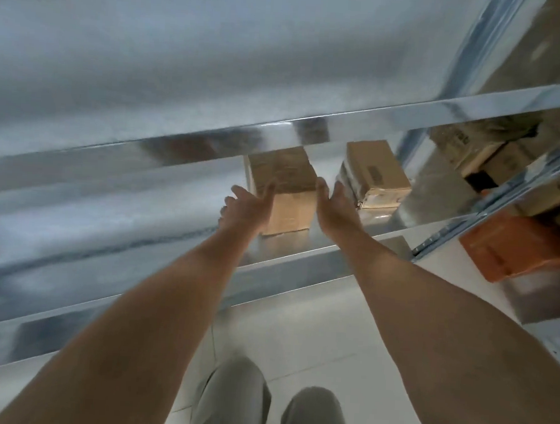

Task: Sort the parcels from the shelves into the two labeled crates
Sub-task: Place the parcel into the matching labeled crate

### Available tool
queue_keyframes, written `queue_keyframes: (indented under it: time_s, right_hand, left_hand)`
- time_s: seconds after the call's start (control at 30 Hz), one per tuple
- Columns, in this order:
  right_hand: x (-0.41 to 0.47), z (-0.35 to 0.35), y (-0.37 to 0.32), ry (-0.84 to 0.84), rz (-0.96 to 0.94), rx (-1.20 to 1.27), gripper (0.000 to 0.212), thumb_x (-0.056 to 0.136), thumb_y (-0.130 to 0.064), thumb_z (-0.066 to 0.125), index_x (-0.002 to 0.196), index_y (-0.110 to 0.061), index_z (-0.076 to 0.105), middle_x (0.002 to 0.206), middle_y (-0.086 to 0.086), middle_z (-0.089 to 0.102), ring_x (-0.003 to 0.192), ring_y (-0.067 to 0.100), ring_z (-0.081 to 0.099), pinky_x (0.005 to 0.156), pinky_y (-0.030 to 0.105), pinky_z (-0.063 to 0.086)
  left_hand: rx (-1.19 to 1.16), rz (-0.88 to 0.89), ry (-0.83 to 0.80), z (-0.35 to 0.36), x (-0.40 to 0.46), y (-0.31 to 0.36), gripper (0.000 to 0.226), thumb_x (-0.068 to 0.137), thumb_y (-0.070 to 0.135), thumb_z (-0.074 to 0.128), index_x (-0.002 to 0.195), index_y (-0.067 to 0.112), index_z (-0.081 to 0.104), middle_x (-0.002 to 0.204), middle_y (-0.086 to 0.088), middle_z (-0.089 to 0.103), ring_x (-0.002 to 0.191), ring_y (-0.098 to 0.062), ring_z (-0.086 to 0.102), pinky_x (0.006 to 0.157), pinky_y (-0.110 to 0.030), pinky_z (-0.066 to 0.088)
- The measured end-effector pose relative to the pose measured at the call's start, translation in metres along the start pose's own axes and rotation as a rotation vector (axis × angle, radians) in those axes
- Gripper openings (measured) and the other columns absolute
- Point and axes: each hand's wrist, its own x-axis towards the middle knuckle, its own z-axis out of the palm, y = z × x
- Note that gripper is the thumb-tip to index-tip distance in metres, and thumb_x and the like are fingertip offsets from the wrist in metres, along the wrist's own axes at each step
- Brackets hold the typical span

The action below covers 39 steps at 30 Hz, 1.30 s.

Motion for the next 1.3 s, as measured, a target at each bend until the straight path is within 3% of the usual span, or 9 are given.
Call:
queue_keyframes:
  time_s: [0.17,0.3,0.47,0.57,0.7,0.83,1.0,1.17,1.3]
  right_hand:
    - [0.054,0.042,0.020,0.036,-0.059,0.241,0.067,0.103,-0.060,0.021,0.143,-0.012,0.047,0.138,0.011,0.056,0.126,0.030,0.051,0.095,0.036,0.034]
    - [0.081,0.072,0.039,0.041,-0.168,0.507,0.050,0.094,-0.070,0.035,0.106,-0.030,0.062,0.103,-0.004,0.059,0.103,0.023,0.053,0.102,0.036,0.039]
    - [0.089,0.092,0.060,-0.157,-0.275,0.819,0.095,0.064,-0.097,0.052,0.133,-0.033,0.060,0.130,-0.008,0.066,0.121,0.016,0.061,0.109,0.044,0.044]
    - [0.093,0.092,0.066,-0.319,-0.380,0.880,0.083,0.079,-0.087,0.051,0.140,-0.031,0.056,0.138,-0.002,0.062,0.129,0.019,0.057,0.112,0.046,0.041]
    - [0.088,0.095,0.074,-0.361,-0.431,1.108,0.064,0.096,-0.065,0.025,0.128,-0.025,0.063,0.128,0.004,0.069,0.118,0.015,0.065,0.089,0.027,0.055]
    - [0.108,0.117,0.087,-0.349,-0.389,1.169,0.078,0.099,-0.067,0.014,0.141,-0.015,0.054,0.134,0.007,0.065,0.123,0.016,0.062,0.098,0.027,0.050]
    - [0.113,0.129,0.085,-0.362,-0.423,1.132,0.060,0.108,-0.049,0.021,0.140,-0.012,0.057,0.130,0.008,0.067,0.121,0.019,0.062,0.104,0.035,0.045]
    - [0.115,0.132,0.090,-0.385,-0.370,1.116,0.062,0.105,-0.055,0.024,0.141,-0.015,0.056,0.135,0.015,0.063,0.127,0.030,0.057,0.111,0.046,0.041]
    - [0.114,0.128,0.091,-0.342,-0.412,1.136,0.048,0.108,-0.036,0.027,0.110,-0.016,0.070,0.101,0.007,0.075,0.095,0.018,0.069,0.080,0.027,0.057]
  left_hand:
    - [-0.289,0.104,-0.017,0.031,0.041,-0.013,0.094,0.088,0.083,0.024,0.126,0.006,0.063,0.120,-0.013,0.066,0.106,-0.030,0.060,0.088,-0.036,0.045]
    - [-0.533,0.154,0.019,0.052,0.045,-0.019,0.081,0.081,0.085,0.037,0.119,0.020,0.066,0.118,-0.005,0.068,0.108,-0.028,0.061,0.099,-0.042,0.049]
    - [-0.785,0.207,0.014,0.063,0.045,-0.034,0.073,0.073,0.085,0.051,0.111,0.026,0.073,0.102,0.005,0.076,0.096,-0.018,0.071,0.085,-0.039,0.059]
    - [-0.877,0.290,-0.014,0.065,0.045,-0.040,0.042,0.090,0.065,0.057,0.109,0.030,0.071,0.094,0.012,0.075,0.082,-0.005,0.072,0.062,-0.021,0.057]
    - [-0.964,0.448,0.016,0.077,0.046,-0.046,0.015,0.097,0.039,0.062,0.109,0.037,0.070,0.101,0.022,0.074,0.094,0.006,0.069,0.077,-0.014,0.054]
    - [-1.040,0.521,0.068,0.097,0.056,-0.069,0.029,0.090,0.042,0.064,0.116,0.031,0.069,0.109,0.017,0.074,0.103,0.001,0.068,0.091,-0.024,0.051]
    - [-1.040,0.585,0.048,0.111,0.068,-0.092,0.046,0.078,0.050,0.063,0.123,0.043,0.061,0.115,0.021,0.071,0.111,-0.001,0.066,0.091,-0.021,0.051]
    - [-1.025,0.585,0.026,0.119,0.068,-0.099,0.072,0.072,0.065,0.064,0.137,0.035,0.057,0.129,0.002,0.068,0.122,-0.028,0.062,0.107,-0.050,0.047]
    - [-1.069,0.550,0.017,0.119,0.068,-0.100,0.076,0.065,0.069,0.067,0.131,0.032,0.059,0.122,0.004,0.071,0.116,-0.025,0.066,0.104,-0.049,0.050]
